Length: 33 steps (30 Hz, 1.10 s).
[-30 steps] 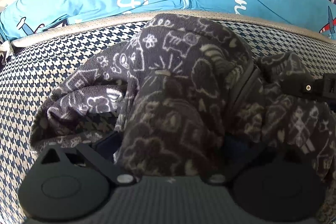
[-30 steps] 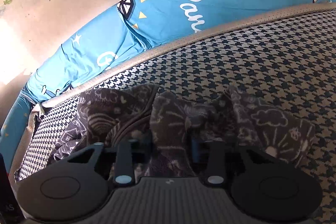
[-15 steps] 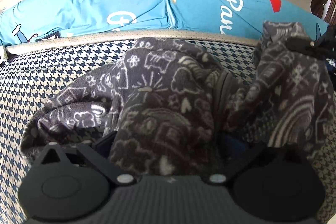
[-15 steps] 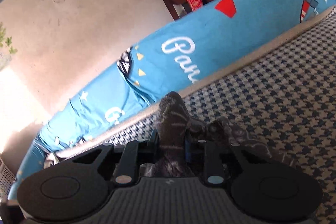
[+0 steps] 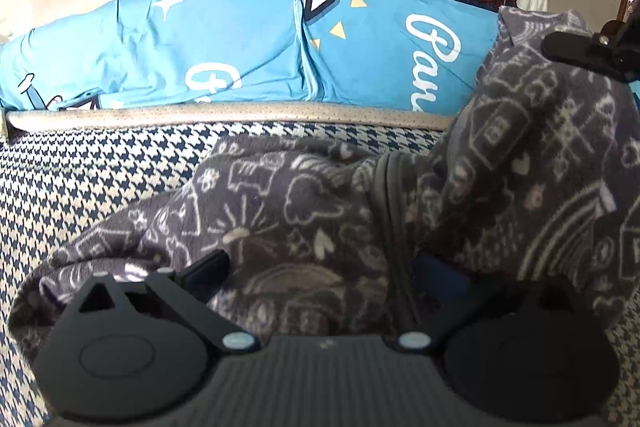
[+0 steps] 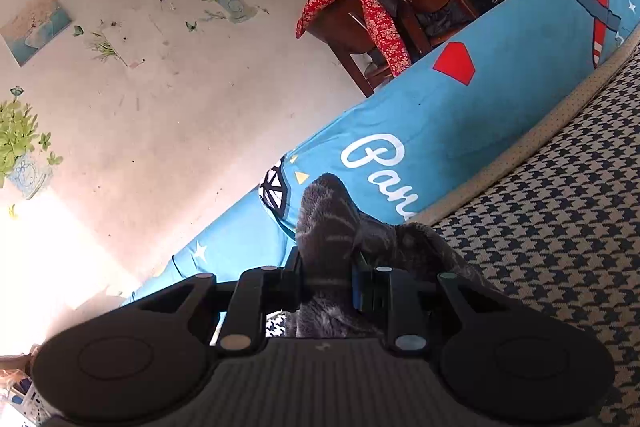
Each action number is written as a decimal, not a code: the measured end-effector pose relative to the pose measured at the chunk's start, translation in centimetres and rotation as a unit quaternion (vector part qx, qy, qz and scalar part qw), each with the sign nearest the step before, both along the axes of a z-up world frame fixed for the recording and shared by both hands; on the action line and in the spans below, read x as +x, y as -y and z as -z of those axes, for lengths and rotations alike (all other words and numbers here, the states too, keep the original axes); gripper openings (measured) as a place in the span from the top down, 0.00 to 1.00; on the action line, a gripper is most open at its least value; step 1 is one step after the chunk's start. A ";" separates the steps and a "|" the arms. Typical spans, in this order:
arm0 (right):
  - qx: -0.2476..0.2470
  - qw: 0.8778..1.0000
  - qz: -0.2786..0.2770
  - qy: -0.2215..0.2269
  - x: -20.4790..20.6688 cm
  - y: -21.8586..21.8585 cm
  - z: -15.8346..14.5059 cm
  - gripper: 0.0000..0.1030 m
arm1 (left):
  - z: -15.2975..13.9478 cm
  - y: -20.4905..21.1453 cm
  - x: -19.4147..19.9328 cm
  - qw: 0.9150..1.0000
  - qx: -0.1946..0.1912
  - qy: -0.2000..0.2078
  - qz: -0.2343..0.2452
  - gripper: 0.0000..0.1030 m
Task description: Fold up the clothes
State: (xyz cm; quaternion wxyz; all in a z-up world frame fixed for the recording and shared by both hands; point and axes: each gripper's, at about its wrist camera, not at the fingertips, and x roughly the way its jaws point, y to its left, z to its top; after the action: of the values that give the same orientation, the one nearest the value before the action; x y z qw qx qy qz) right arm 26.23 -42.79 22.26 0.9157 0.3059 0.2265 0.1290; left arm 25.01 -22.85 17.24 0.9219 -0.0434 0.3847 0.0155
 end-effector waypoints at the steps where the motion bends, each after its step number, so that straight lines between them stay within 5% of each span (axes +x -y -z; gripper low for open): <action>1: -0.001 1.000 -0.001 0.002 0.1 -0.2 -0.1 0.77 | 0.1 0.1 0.2 1.000 0.002 0.003 -0.004 0.00; 10: -0.035 0.999 -0.009 0.023 0.8 -1.7 -1.1 0.77 | 0.3 0.0 2.6 0.998 0.027 0.042 -0.048 0.00; 16: -0.049 0.997 -0.025 0.049 0.6 -2.7 -2.0 0.77 | -0.7 -1.9 5.8 0.989 0.052 0.077 -0.117 0.00; 20: -0.074 0.996 -0.008 0.040 0.6 -2.8 -1.7 0.71 | 0.4 -7.2 8.9 0.979 0.018 0.018 -0.205 0.00; 23: -0.116 0.993 0.011 0.014 1.0 -2.2 -1.3 0.70 | 1.8 -10.5 9.4 0.975 -0.064 -0.021 -0.213 0.00; 33: -0.165 0.985 0.029 -0.044 1.8 -0.5 0.8 0.65 | 0.6 -8.2 7.7 0.988 -0.051 -0.018 -0.145 0.00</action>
State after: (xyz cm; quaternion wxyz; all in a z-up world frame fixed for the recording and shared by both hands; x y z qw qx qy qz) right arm 28.01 -42.27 21.46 0.9461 0.1622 0.2760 0.0498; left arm 32.73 -14.61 16.62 0.8993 -0.1458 0.3914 0.1300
